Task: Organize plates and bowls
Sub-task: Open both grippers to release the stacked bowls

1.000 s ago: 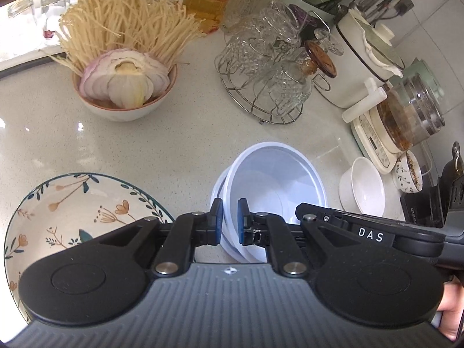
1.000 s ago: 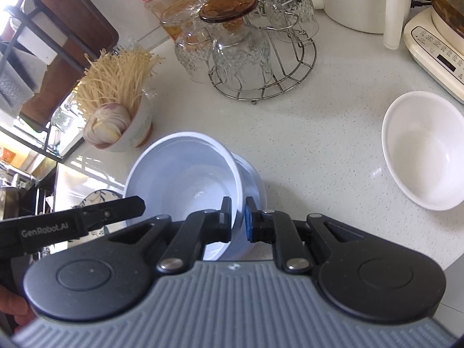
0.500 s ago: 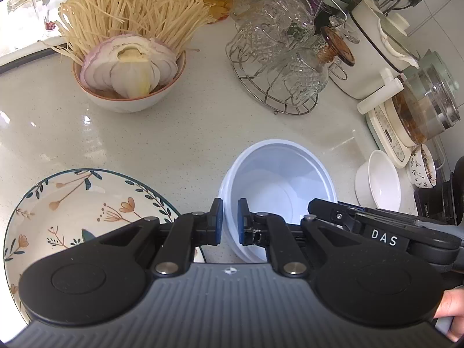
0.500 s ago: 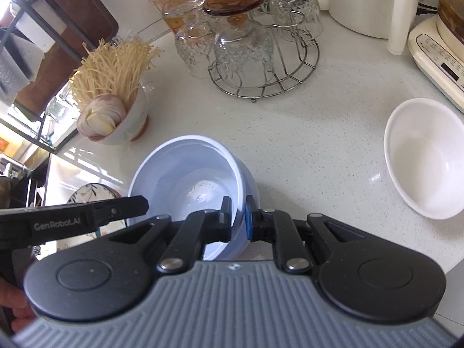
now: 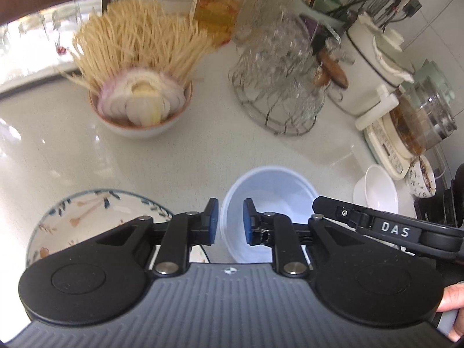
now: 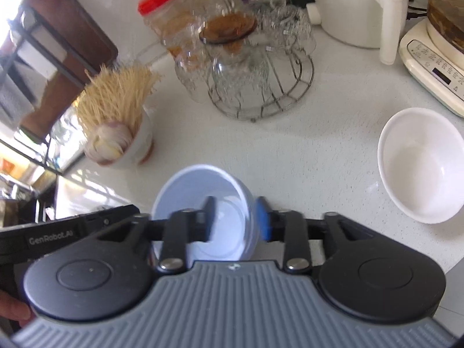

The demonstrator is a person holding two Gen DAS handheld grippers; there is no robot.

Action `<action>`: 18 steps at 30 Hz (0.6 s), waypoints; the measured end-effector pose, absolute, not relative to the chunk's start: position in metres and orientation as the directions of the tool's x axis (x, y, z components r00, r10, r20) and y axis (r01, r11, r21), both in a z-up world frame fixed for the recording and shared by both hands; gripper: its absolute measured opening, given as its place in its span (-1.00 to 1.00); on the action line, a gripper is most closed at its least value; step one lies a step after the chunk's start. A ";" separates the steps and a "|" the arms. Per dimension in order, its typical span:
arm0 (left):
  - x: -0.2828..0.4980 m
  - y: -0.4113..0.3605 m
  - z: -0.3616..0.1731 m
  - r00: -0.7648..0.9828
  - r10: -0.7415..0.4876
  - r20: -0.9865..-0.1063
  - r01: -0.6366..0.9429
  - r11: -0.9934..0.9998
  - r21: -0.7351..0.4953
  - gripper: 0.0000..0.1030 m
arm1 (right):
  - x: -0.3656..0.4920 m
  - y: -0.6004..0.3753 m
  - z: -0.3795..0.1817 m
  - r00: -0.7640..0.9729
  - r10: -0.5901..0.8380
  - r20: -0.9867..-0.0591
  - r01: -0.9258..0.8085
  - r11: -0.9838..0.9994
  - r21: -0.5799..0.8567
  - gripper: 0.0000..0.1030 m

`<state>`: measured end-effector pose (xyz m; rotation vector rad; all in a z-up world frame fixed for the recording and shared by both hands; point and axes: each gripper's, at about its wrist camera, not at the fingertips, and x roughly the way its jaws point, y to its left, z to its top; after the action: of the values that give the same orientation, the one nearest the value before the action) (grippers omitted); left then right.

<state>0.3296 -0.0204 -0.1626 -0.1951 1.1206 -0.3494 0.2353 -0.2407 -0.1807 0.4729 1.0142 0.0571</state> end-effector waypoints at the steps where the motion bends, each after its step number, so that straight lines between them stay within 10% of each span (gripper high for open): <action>1: 0.329 -0.020 -0.158 0.399 -0.372 -0.838 0.182 0.928 -0.325 -0.57 | 0.234 -0.242 -0.178 0.549 0.262 -0.794 0.171 0.895 0.413 -0.06; 18: 0.326 -0.037 -0.107 0.473 -0.420 -0.774 0.359 0.895 -0.266 -0.30 | 0.198 -0.252 -0.120 0.728 0.136 -0.672 0.204 0.893 0.402 -0.06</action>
<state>0.3259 -0.0373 -0.1074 -0.0692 0.9669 -0.4773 0.1980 -0.2517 -0.1204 0.4774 0.7620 -0.0388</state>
